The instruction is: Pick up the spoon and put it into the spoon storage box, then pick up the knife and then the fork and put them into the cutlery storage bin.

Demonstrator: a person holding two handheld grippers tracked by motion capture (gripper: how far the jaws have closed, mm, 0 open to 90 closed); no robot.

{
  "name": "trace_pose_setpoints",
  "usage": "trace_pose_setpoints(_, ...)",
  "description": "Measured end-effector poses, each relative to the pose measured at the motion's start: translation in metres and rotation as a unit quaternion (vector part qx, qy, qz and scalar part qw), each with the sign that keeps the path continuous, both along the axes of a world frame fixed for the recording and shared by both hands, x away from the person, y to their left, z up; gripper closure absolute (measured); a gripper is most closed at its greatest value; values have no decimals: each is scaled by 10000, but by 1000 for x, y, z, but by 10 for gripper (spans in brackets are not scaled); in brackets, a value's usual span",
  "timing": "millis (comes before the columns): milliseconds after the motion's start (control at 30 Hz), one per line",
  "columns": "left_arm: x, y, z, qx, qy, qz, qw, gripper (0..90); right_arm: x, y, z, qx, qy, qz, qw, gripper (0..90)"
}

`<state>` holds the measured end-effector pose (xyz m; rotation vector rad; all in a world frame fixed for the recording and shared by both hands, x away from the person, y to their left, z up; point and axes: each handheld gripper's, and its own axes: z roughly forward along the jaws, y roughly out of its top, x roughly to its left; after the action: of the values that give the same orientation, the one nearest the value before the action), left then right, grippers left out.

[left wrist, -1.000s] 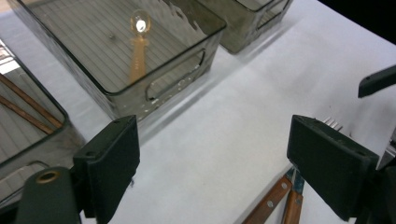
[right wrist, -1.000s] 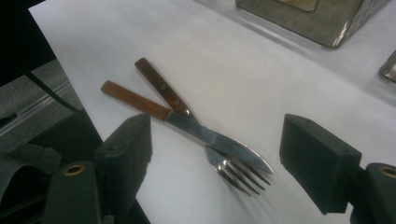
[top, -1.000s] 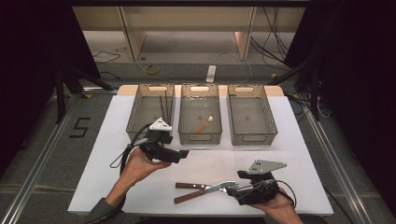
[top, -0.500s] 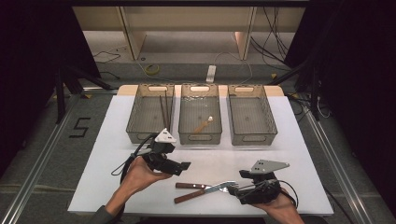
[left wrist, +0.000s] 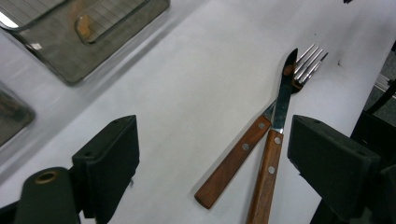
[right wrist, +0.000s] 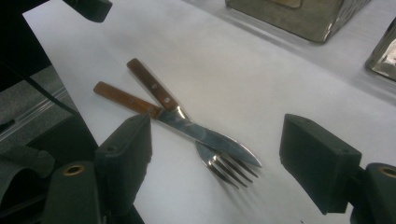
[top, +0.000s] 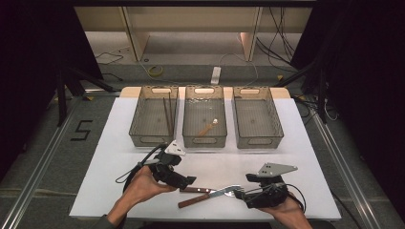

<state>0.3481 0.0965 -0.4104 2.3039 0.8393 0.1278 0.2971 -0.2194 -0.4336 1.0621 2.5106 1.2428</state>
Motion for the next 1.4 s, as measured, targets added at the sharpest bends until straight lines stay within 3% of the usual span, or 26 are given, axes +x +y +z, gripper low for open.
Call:
trace_pose_setpoints(367,-8,-3,-4,197,54,-158,9997,167,-2,0,-1,-22,-7,-6,10000,262)
trace_pose_setpoints(567,-11,-9,-11,612,125,-329,9975,168,-2,-1,-1,-31,12,-26,10000,261)
trace_pose_setpoints(700,-13,-12,-13,642,165,-389,9970,168,-3,-2,-1,-22,-2,-53,10000,261)
trace_pose_setpoints(1133,-21,-26,-25,1099,339,-756,9905,183,-4,-5,-1,-19,-5,-90,10000,261)
trace_pose_setpoints(1400,-23,-30,-30,1212,380,-862,9881,248,-4,-5,-1,-33,21,-88,10000,262)
